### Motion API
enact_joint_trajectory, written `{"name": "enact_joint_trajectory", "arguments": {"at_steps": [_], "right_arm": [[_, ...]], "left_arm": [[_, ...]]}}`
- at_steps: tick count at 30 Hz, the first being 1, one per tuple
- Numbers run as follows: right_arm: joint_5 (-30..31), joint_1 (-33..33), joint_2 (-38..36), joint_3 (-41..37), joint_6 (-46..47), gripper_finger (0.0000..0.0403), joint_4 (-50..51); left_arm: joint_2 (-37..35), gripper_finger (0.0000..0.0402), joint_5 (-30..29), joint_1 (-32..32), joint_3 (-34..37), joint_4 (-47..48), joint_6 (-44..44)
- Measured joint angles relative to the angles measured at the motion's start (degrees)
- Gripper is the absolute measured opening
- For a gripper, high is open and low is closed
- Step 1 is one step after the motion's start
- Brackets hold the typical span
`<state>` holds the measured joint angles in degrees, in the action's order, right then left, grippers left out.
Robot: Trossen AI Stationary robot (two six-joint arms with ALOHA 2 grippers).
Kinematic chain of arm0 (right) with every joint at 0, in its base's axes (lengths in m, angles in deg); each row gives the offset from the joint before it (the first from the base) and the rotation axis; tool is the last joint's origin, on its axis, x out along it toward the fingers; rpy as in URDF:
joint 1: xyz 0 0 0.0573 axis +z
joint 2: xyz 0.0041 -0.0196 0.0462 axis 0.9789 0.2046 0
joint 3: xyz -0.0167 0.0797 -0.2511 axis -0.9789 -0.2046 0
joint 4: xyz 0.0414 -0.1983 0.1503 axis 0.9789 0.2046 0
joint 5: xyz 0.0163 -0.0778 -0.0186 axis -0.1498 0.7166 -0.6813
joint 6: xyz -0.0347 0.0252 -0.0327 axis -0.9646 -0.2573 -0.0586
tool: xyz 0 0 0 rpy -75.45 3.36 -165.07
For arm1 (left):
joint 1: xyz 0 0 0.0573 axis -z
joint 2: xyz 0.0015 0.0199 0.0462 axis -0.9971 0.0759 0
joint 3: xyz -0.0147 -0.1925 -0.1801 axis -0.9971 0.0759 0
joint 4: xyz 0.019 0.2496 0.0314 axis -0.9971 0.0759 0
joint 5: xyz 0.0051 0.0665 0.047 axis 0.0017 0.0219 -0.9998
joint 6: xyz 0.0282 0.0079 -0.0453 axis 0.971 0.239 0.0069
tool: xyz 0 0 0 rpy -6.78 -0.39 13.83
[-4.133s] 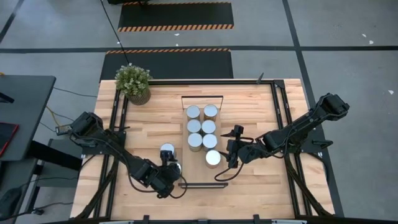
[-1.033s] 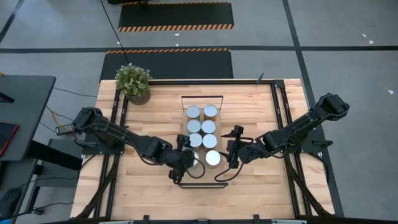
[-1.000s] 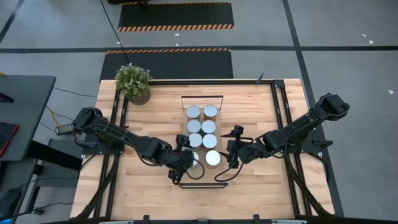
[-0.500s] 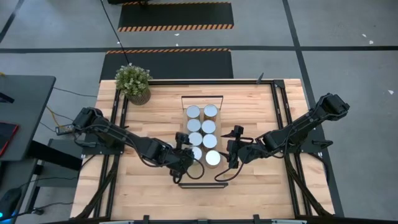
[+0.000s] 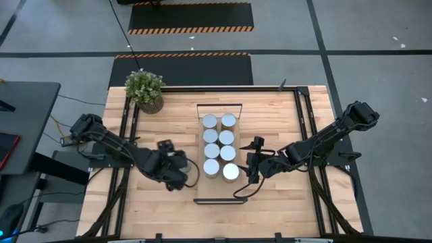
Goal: Pick and place cans onto a shelf
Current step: Put the canned tomatoes on the shelf
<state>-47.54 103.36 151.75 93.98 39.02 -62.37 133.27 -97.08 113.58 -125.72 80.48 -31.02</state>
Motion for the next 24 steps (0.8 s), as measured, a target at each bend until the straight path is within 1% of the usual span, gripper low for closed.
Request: {"name": "enact_joint_trajectory", "arguments": {"at_steps": [2, 4, 8, 12, 13, 15, 18, 20, 24], "right_arm": [[-0.02, 0.05, 0.00, 0.00, 0.01, 0.0350, 0.00], [0.00, 0.07, 0.00, 0.00, 0.00, 0.0350, 0.04], [0.00, 0.11, 0.00, 0.00, -0.12, 0.0350, 0.13], [0.00, 0.11, 0.00, 0.00, -0.19, 0.0350, 0.13], [0.00, 0.11, 0.00, 0.00, -0.19, 0.0350, 0.12], [0.00, 0.11, 0.00, 0.00, -0.19, 0.0350, 0.17], [0.00, 0.11, 0.00, 0.00, -0.19, 0.0350, 0.05], [0.00, 0.11, 0.00, 0.00, -0.19, 0.0350, 0.02], [0.00, 0.11, 0.00, 0.02, -0.53, 0.0350, 0.09]], "left_arm": [[-0.06, 0.0396, -0.09, 1.43, 1.56, 2.99, -5.62], [-0.77, 0.0396, 2.18, 2.86, 5.24, 1.64, -8.05], [-3.55, 0.0396, 7.67, 4.01, 15.85, -6.34, -11.02], [-8.36, 0.0396, 8.88, 4.00, 26.10, -15.75, -14.83], [-9.89, 0.0396, 8.48, 4.03, 28.46, -18.41, -15.53], [-12.80, 0.0396, 5.45, 4.19, 32.53, -24.97, -15.92], [-16.68, 0.0396, -2.51, 4.67, 37.73, -33.19, -15.39], [-18.15, 0.0396, -6.78, 4.90, 41.00, -39.71, -14.37], [-18.30, 0.0396, -9.36, 4.67, 47.17, -55.28, -9.42]]}}
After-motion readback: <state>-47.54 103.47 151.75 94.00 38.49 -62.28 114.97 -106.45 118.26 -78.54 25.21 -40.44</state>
